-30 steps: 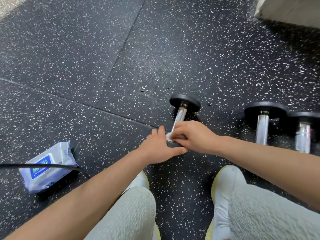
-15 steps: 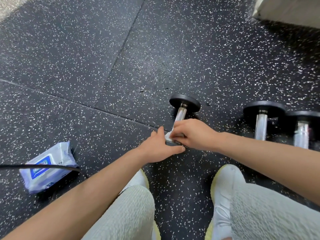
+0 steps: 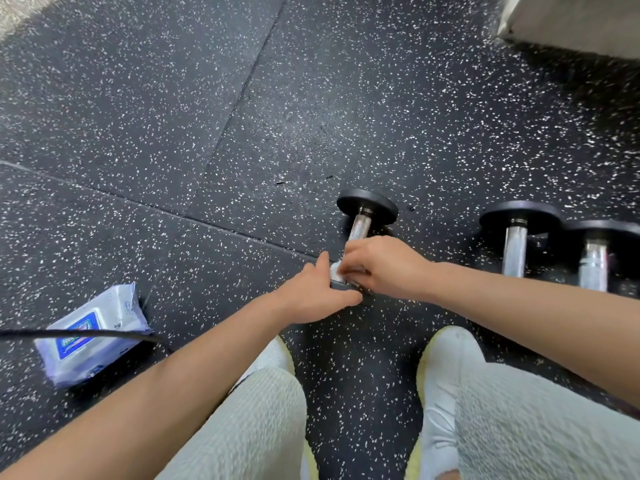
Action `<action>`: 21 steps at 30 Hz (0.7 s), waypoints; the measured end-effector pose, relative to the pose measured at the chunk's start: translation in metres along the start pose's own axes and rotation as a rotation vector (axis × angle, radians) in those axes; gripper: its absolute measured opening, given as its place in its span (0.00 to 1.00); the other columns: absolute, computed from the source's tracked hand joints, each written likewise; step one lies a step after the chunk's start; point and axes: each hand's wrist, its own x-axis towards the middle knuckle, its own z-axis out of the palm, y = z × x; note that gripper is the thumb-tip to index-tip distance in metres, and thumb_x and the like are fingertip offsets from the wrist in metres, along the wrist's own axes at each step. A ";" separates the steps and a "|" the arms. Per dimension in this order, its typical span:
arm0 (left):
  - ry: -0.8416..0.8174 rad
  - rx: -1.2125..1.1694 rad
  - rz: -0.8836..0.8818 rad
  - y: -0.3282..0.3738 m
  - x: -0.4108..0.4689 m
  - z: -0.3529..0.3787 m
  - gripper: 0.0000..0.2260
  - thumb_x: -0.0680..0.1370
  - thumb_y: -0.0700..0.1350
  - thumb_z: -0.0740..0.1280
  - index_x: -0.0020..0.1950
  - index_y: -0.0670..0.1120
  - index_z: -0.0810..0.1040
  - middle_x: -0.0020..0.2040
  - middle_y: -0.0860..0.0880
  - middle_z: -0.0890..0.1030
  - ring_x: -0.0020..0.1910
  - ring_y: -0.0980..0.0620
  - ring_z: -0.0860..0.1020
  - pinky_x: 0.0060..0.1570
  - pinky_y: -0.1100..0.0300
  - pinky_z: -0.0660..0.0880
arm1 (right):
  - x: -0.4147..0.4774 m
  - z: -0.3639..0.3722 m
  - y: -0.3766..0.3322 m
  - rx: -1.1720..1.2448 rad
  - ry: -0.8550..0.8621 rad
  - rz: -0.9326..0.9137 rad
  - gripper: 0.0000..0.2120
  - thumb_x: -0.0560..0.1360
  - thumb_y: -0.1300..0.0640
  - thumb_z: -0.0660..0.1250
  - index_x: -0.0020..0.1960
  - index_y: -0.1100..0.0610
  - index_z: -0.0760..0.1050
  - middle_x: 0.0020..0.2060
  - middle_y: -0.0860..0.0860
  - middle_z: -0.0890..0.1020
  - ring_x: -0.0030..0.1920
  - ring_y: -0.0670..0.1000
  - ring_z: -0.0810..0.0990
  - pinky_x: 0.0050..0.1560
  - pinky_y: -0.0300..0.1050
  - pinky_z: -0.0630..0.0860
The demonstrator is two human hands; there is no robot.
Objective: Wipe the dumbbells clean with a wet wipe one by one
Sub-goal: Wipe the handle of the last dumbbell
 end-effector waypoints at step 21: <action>-0.025 0.009 -0.021 0.008 -0.002 0.002 0.50 0.73 0.70 0.64 0.85 0.53 0.41 0.85 0.44 0.53 0.82 0.42 0.59 0.75 0.45 0.64 | 0.011 -0.002 0.022 -0.302 0.334 0.348 0.03 0.78 0.58 0.67 0.47 0.55 0.80 0.41 0.50 0.76 0.32 0.56 0.77 0.27 0.47 0.70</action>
